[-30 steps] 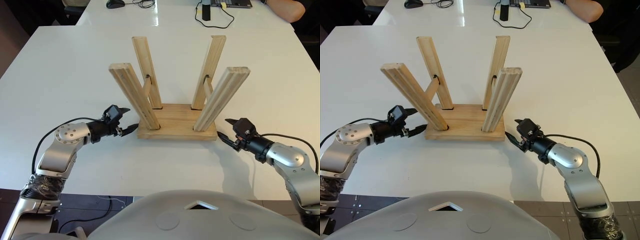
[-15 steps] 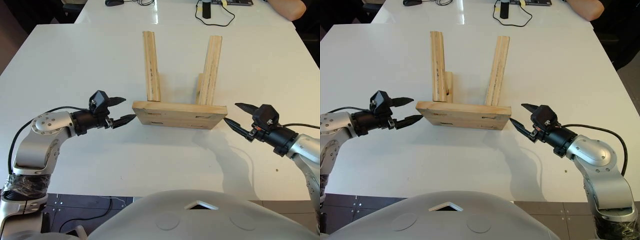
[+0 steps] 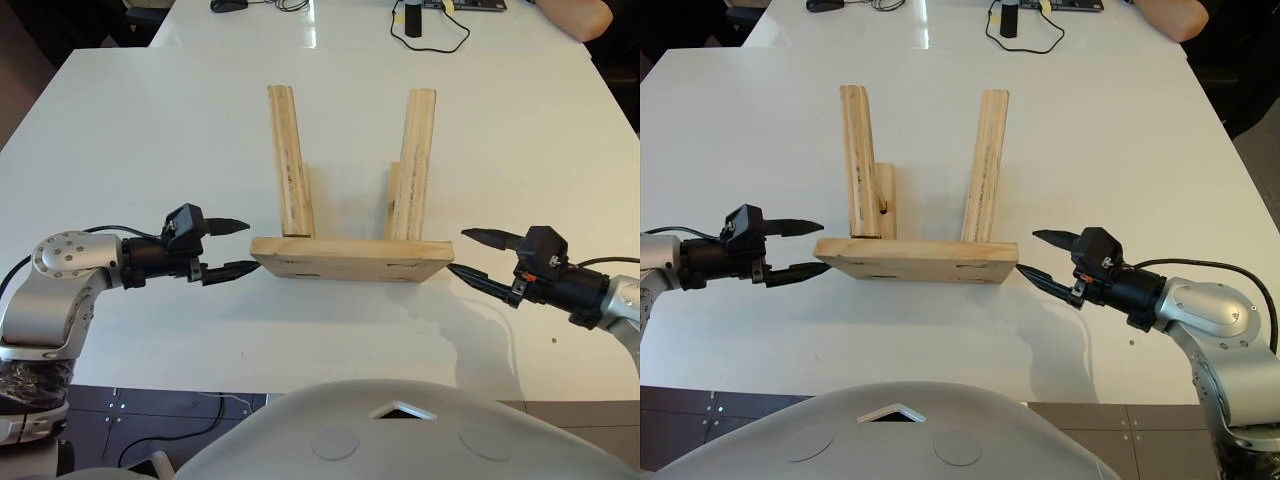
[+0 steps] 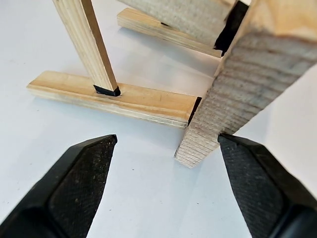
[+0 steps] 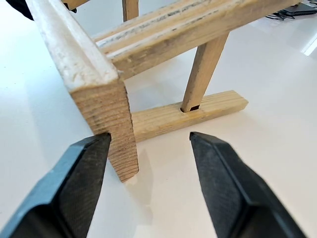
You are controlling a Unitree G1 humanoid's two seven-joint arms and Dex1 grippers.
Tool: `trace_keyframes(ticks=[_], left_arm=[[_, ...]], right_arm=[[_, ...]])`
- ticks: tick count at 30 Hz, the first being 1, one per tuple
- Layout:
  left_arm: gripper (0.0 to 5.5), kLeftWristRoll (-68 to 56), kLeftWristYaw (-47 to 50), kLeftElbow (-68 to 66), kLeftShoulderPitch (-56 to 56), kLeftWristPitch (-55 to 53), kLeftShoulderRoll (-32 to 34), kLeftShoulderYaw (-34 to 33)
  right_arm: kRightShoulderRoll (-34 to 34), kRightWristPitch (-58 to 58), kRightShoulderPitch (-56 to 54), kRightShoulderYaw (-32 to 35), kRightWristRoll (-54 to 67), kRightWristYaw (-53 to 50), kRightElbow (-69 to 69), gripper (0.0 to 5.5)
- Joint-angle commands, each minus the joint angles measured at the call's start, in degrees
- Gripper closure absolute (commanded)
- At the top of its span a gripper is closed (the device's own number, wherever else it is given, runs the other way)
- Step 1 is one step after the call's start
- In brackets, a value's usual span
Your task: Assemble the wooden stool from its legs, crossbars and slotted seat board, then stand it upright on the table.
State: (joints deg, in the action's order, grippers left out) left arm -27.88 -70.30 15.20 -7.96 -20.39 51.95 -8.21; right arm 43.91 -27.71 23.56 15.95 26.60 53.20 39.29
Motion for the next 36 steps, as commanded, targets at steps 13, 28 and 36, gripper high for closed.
trace_keyframes(ticks=[13,28,36], left_arm=[[1.70,9.60,-11.12,-15.47,7.39,14.40,0.13,11.48],[1.70,13.28,-10.56,-19.85,11.85,16.69,-6.28,19.46],[2.65,11.57,-7.74,-18.38,12.34,12.34,-10.21,20.35]], right_arm=[[4.54,7.80,-7.48,-10.41,-2.33,12.63,-16.84,2.55],[-0.05,15.92,-17.68,-25.40,-11.83,13.74,-31.95,2.55],[-0.29,18.08,-17.26,-26.49,-12.40,14.75,-33.00,3.16]])
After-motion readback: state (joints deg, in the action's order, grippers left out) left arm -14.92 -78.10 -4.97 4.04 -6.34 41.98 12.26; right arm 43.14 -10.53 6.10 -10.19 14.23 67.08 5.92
